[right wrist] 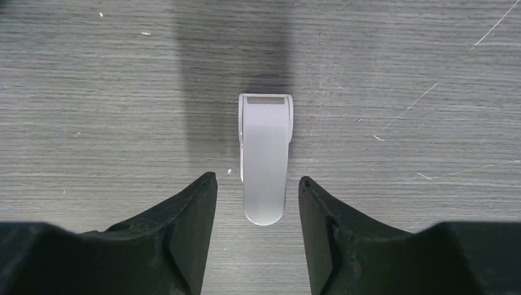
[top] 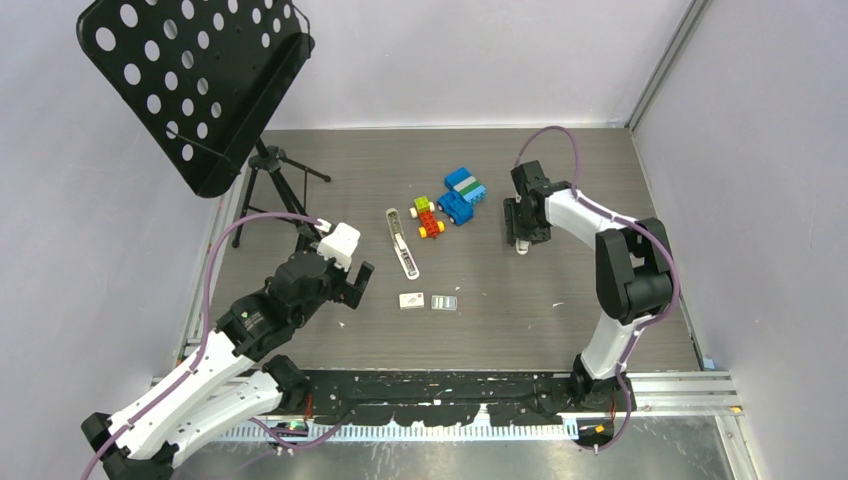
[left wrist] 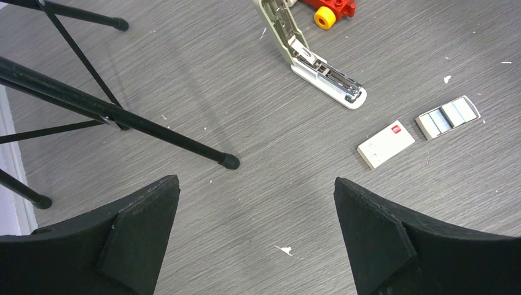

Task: Load the staples into the stapler

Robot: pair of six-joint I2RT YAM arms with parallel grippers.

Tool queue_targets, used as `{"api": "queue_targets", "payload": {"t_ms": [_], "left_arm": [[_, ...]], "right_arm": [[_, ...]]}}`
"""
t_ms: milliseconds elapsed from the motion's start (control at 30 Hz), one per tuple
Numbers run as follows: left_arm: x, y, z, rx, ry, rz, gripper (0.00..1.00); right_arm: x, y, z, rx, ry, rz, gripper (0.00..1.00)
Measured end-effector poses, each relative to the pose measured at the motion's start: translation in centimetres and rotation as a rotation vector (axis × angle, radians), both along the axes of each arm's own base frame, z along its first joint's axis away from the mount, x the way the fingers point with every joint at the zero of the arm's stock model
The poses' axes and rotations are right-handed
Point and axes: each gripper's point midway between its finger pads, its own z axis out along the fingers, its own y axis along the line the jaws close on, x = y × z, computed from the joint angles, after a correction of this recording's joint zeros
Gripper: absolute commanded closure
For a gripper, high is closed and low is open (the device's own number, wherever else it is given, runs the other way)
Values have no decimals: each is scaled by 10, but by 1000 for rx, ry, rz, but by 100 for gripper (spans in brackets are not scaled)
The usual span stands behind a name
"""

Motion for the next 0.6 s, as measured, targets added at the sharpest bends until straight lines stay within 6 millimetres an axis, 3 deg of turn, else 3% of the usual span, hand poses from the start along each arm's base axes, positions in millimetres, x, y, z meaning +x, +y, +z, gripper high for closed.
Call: {"api": "queue_targets", "payload": {"t_ms": [167,300,433,600], "left_arm": [[0,0,-1,1,1,0,0],[0,0,-1,0,3,-2,0],[0,0,-1,-1,3,-4,0],[0,1,0,-3,0,4,0]], "right_arm": [[-1,3,13,19,-43,-5,35],[-8,20,44,57,-139,19,33],[-20,76,73,117,-252,141,32],[-40,154,81,195,-324,298,31]]}}
